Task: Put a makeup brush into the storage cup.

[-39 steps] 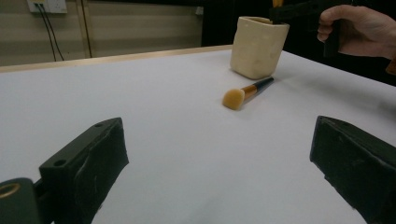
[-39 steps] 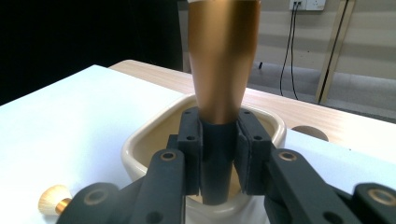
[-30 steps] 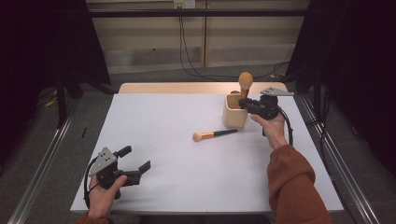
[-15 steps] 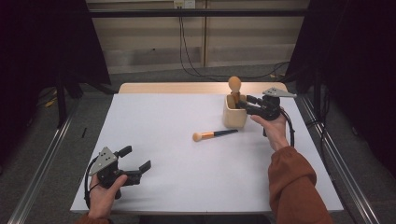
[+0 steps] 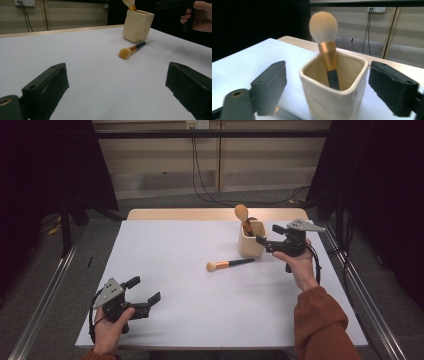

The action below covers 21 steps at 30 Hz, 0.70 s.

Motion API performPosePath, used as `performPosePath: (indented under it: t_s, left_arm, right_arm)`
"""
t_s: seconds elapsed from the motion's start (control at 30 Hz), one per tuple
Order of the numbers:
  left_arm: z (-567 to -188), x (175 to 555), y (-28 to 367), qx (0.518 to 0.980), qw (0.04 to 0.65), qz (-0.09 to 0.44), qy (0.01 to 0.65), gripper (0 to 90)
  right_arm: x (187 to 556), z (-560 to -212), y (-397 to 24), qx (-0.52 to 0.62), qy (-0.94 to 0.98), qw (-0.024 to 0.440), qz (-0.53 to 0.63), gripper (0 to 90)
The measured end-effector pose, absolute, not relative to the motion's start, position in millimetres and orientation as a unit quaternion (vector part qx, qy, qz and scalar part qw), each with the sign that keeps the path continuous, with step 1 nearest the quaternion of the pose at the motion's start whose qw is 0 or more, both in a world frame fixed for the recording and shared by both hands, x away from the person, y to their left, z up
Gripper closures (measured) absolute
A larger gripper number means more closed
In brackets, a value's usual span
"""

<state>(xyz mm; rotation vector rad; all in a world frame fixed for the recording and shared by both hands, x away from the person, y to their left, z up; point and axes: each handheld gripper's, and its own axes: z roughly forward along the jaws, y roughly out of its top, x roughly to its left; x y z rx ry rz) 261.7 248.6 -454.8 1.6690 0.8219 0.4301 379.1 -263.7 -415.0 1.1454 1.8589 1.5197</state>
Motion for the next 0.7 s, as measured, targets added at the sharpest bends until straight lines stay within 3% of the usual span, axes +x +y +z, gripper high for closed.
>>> performPosePath:
  t_s: [0.13,0.7]
  left_arm:
    - [-453.3,261.7,250.5,0.716,0.574,0.190,0.350,4.2]
    - [-450.9,256.1,255.3,0.710,0.569,0.213,0.355,3.4]
  right_arm:
    - [367.7,-416.5,-265.5,0.427,0.666,0.235,0.564,4.4]
    - [312.6,-426.2,-262.7,0.442,0.662,0.232,0.559,2.2]
